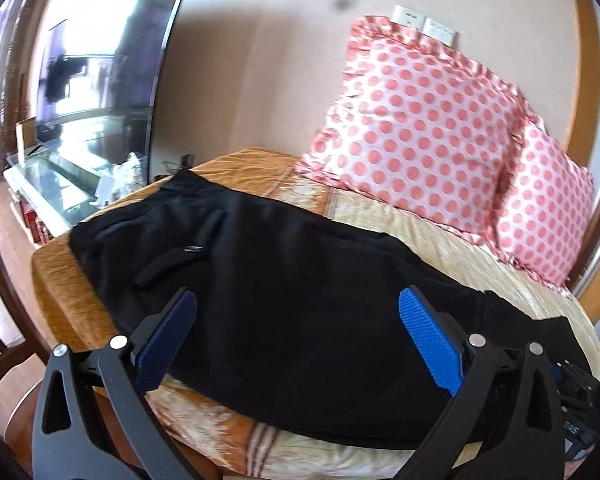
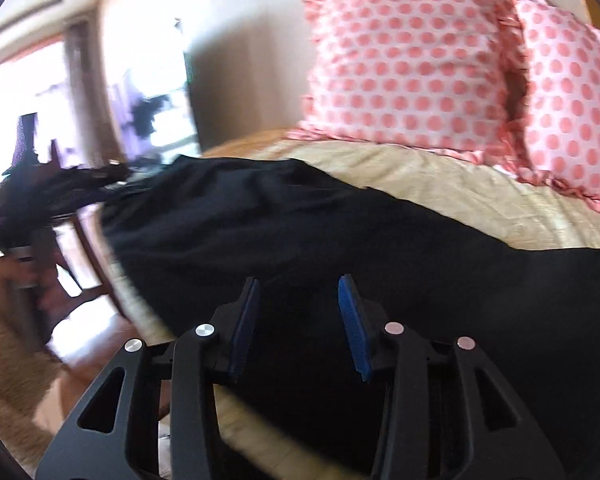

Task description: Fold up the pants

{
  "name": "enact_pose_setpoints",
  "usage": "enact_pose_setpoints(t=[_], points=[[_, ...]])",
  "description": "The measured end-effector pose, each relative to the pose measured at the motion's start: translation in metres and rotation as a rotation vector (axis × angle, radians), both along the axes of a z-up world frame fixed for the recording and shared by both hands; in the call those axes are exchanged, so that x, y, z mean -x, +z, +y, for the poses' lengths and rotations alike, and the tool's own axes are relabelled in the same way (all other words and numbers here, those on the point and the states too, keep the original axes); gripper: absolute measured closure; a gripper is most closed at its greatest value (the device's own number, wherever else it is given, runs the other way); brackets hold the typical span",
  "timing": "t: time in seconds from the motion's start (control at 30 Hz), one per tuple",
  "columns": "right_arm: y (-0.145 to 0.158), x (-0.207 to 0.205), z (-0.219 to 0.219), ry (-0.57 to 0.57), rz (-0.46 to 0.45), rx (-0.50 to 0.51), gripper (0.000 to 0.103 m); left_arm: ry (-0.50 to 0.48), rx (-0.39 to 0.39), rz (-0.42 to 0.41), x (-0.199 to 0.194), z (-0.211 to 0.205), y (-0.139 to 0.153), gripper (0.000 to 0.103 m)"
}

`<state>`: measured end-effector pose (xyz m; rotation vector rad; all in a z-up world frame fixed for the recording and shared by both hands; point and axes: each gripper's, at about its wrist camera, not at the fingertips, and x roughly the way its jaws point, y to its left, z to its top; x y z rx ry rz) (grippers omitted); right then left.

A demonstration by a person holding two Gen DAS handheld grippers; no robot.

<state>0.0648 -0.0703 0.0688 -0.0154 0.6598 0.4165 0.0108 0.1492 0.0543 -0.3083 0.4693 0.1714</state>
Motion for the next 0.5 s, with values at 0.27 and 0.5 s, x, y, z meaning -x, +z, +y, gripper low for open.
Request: enact_pose_setpoints(t=[0.27,0.5], points=[[-0.019,-0.001,0.009,0.006,0.038,0.072,0.060,0.151,0.117,0.036,0.013,0.068,-0.003,0.002],[-0.021,-0.005,0.004,0.012,0.059,0.016,0.060,0.217,0.436,0.070,0.002,0.163,-0.015,0.003]])
